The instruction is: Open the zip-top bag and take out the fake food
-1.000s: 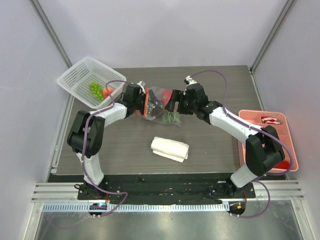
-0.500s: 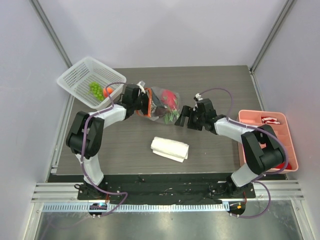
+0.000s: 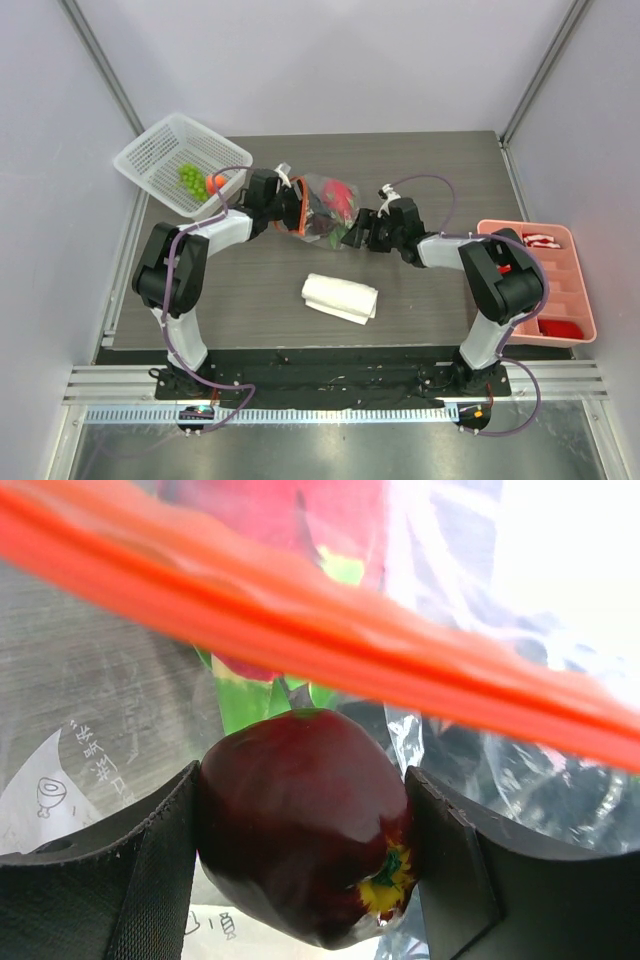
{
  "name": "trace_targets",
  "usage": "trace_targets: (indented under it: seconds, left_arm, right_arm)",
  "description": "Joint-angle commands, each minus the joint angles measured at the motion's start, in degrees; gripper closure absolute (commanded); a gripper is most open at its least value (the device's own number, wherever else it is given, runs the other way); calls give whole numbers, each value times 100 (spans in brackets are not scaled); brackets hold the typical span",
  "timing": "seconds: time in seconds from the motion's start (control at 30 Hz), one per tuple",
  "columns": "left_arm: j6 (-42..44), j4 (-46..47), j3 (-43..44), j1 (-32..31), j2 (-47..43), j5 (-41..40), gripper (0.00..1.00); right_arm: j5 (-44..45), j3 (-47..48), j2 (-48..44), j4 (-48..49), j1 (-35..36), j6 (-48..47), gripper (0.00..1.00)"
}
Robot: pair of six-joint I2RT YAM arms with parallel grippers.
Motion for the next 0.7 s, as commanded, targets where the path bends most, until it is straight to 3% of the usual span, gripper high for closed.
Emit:
trace_targets:
  seconds: [0.0,0.13,0.27,0.67]
  left_arm:
    - [71,207,22,44,-53,225,100]
    - [247,-205,102,114,-105,259,100]
    - [318,-461,49,246,-210,251,100]
    - [739,-1497,-30,474,-791,-39,100]
  right_arm:
    - [93,269,297,444,2,-183,27]
    - [521,287,254,356,2,19,78]
    - [1189,243,69,154,-7,54,97]
    - [2202,-197,-362,57,-129,221,99]
